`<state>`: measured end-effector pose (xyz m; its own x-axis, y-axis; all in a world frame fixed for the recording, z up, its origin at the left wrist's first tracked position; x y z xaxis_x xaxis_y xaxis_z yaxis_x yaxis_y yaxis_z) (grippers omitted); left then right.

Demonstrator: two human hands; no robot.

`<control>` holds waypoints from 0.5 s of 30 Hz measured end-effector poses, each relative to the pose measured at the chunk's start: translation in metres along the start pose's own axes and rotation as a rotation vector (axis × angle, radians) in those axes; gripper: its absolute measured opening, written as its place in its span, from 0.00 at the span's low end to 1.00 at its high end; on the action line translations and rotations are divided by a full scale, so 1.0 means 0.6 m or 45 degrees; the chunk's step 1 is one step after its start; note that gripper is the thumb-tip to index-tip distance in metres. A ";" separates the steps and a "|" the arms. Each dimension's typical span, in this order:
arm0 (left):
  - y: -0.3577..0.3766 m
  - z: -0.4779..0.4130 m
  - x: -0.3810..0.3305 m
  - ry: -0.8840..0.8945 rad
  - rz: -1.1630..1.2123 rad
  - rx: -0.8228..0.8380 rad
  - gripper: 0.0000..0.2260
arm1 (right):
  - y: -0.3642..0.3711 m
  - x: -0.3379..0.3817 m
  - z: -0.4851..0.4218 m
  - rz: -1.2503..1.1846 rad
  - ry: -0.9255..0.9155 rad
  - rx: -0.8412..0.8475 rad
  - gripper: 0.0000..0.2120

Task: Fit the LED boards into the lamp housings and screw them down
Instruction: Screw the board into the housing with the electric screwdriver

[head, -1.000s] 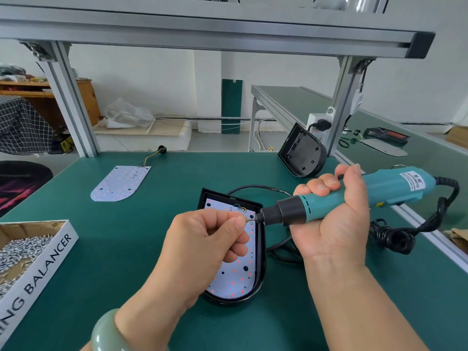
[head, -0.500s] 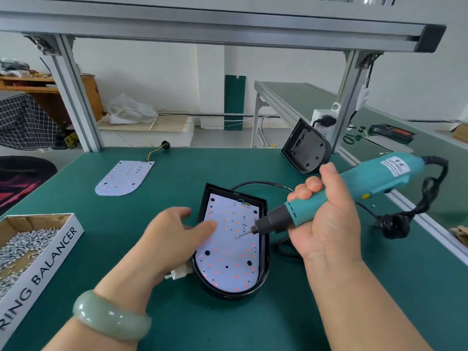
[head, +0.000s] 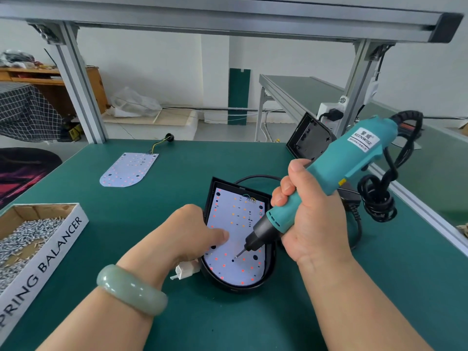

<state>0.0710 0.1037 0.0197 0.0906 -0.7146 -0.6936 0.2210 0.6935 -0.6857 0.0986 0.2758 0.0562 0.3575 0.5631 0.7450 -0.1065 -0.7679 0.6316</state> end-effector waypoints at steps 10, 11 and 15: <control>0.006 -0.002 -0.003 0.021 0.001 0.003 0.12 | 0.022 -0.005 0.017 0.161 -0.128 0.159 0.09; 0.005 0.000 -0.004 0.021 -0.013 0.005 0.12 | 0.026 -0.005 0.019 0.154 -0.122 0.194 0.10; 0.005 0.003 -0.008 0.049 -0.069 0.005 0.12 | 0.036 -0.005 0.027 0.217 -0.099 0.286 0.13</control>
<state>0.0731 0.1091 0.0213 0.0410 -0.7470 -0.6635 0.2283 0.6535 -0.7217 0.1100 0.2523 0.0640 0.4231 0.4019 0.8120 0.0338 -0.9026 0.4291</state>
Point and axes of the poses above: each hand's wrist, its own z-axis away from the middle knuckle, its own y-axis out of the palm, x = y × z, the point moved 3 cm from there along -z, towards the middle knuckle, and after that the axes turned 2 degrees about y, right-handed, at the moved point
